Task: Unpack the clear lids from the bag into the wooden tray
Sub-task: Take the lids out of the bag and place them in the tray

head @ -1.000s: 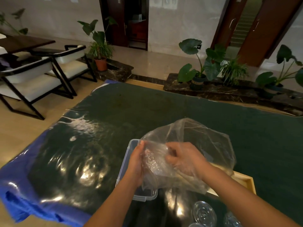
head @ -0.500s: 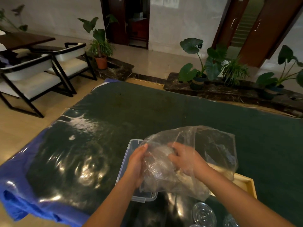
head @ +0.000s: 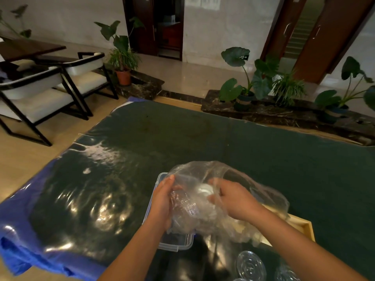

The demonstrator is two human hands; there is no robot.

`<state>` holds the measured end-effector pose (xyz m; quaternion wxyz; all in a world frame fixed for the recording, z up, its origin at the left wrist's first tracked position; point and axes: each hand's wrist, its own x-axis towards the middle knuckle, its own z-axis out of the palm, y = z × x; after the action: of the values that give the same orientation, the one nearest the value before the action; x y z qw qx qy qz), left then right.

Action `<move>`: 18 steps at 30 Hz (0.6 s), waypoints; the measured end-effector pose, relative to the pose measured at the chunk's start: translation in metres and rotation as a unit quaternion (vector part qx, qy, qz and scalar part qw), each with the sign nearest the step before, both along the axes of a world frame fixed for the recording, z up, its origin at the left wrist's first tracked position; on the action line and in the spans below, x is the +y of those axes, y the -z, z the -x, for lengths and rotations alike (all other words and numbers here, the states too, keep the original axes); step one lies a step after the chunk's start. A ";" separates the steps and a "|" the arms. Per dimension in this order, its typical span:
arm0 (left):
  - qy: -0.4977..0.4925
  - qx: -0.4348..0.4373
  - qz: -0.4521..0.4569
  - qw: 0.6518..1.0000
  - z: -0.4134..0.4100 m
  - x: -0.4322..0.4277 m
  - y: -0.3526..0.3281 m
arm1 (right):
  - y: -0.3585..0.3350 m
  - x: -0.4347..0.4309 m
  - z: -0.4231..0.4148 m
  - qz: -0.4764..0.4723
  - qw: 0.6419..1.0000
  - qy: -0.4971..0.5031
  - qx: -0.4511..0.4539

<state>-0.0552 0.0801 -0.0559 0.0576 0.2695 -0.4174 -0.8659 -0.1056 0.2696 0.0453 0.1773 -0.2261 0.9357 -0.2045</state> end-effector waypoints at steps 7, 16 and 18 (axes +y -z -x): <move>-0.015 -0.046 -0.010 0.999 0.001 0.003 0.000 | -0.003 0.002 -0.014 0.046 0.996 -0.023 -0.067; 0.007 -0.044 -0.029 0.999 -0.004 0.000 -0.004 | 0.004 0.008 -0.013 0.203 0.950 0.065 -0.230; -0.010 -0.037 -0.016 0.999 -0.004 0.001 -0.005 | 0.008 0.009 -0.014 0.200 0.955 0.051 -0.215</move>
<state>-0.0513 0.0809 -0.0506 0.0465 0.3061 -0.4030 -0.8613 -0.0915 0.2787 0.0375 0.3150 -0.1593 0.8258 -0.4399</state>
